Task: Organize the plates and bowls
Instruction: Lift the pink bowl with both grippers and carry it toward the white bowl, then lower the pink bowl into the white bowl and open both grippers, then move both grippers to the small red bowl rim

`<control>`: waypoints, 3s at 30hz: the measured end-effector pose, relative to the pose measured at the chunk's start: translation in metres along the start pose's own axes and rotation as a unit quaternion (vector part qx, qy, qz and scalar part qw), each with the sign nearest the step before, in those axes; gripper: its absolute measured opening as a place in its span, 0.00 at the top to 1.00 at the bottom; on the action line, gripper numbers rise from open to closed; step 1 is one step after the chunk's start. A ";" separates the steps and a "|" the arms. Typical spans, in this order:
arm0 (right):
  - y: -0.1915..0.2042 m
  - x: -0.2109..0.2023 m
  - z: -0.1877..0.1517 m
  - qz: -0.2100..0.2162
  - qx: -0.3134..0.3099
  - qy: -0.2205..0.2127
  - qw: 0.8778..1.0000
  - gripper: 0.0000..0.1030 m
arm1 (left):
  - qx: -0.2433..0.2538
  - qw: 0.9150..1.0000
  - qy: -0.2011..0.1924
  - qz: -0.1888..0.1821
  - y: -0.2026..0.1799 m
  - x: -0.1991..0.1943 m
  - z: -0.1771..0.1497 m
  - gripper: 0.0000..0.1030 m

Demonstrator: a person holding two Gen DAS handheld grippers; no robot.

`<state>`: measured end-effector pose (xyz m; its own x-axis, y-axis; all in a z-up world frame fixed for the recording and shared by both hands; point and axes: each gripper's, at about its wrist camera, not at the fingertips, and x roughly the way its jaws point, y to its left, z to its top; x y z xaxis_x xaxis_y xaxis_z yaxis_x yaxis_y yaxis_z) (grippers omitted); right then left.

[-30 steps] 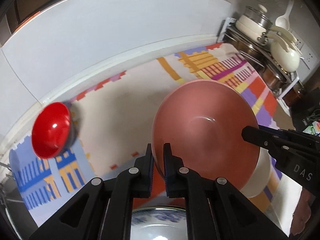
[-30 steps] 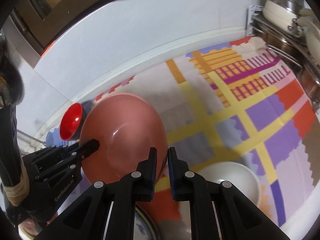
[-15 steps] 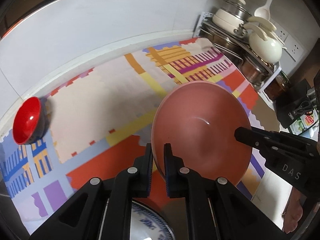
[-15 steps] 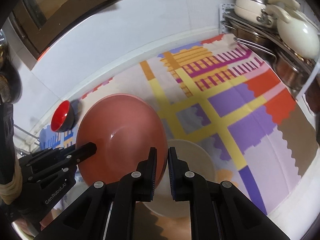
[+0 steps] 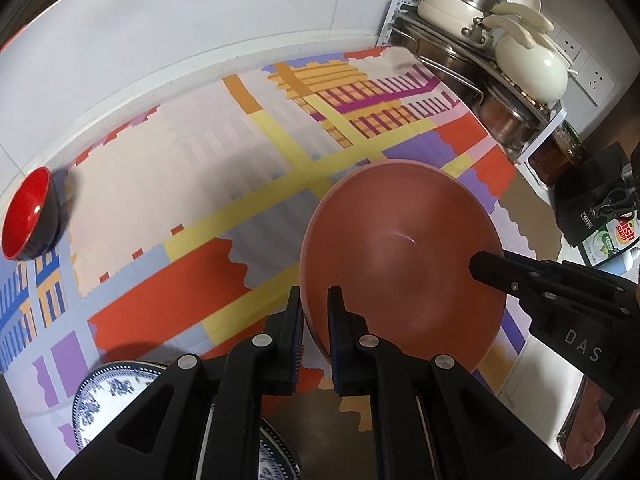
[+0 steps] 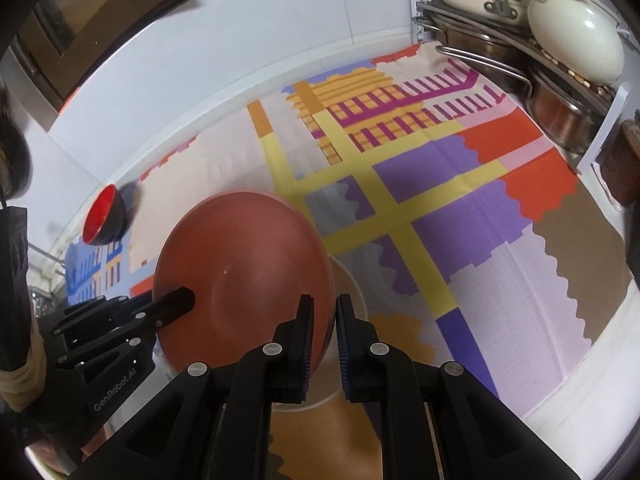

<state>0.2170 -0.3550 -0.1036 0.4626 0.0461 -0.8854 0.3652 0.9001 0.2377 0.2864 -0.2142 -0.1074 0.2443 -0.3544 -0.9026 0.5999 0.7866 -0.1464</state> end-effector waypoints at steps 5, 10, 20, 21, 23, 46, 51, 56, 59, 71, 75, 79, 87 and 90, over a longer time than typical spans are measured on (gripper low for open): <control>-0.008 0.008 -0.003 0.003 -0.001 0.013 1.000 0.87 | -0.005 1.000 0.012 0.006 -0.004 0.009 -0.004 0.86; -0.010 0.013 -0.007 0.001 -0.009 0.021 1.000 0.87 | -0.009 1.000 0.026 0.004 -0.005 0.017 -0.007 0.84; -0.014 0.023 -0.013 0.003 -0.017 0.041 0.999 0.87 | -0.004 0.999 0.032 0.004 -0.010 0.022 -0.009 0.77; -0.014 0.024 -0.013 0.003 -0.017 0.041 0.999 0.87 | -0.003 0.999 0.033 0.003 -0.011 0.022 -0.009 0.76; -0.013 0.023 -0.013 0.001 -0.021 0.041 0.999 0.87 | -0.003 0.999 0.033 0.005 -0.011 0.022 -0.008 0.75; -0.002 0.003 -0.010 -0.015 -0.044 0.005 0.999 0.68 | 0.005 0.998 -0.025 0.052 0.000 -0.012 -0.006 0.49; 0.013 -0.001 -0.007 -0.012 -0.056 -0.006 0.998 0.65 | -0.007 0.997 -0.043 0.067 0.016 -0.026 -0.009 0.44; 0.039 -0.005 -0.001 0.006 -0.073 -0.020 0.997 0.63 | -0.026 0.995 -0.061 0.080 0.041 -0.045 -0.014 0.38; 0.059 -0.007 0.002 0.014 -0.086 -0.028 0.996 0.60 | -0.037 0.992 -0.076 0.095 0.058 -0.059 -0.017 0.35; 0.140 -0.009 0.015 0.048 -0.134 -0.060 0.988 0.56 | -0.079 0.980 -0.115 0.142 0.130 -0.110 -0.029 0.29; 0.166 -0.006 0.021 0.056 -0.149 -0.065 0.985 0.51 | -0.087 0.975 -0.123 0.161 0.153 -0.121 -0.033 0.27; 0.194 -0.002 0.029 0.066 -0.161 -0.076 0.982 0.49 | -0.099 0.971 -0.126 0.178 0.178 -0.128 -0.034 0.27; 0.249 0.013 0.046 0.076 -0.185 -0.086 0.976 0.49 | -0.124 0.965 -0.126 0.195 0.233 -0.134 -0.036 0.27; 0.268 0.021 0.052 0.082 -0.196 -0.087 0.973 0.49 | -0.130 0.962 -0.131 0.202 0.252 -0.136 -0.036 0.27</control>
<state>0.3668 -0.1348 -0.0381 0.6303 0.1597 -0.7597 -0.0454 0.9845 0.1693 0.3768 0.0499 -0.0363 0.6214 -0.0825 -0.7791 0.2138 0.9745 0.0674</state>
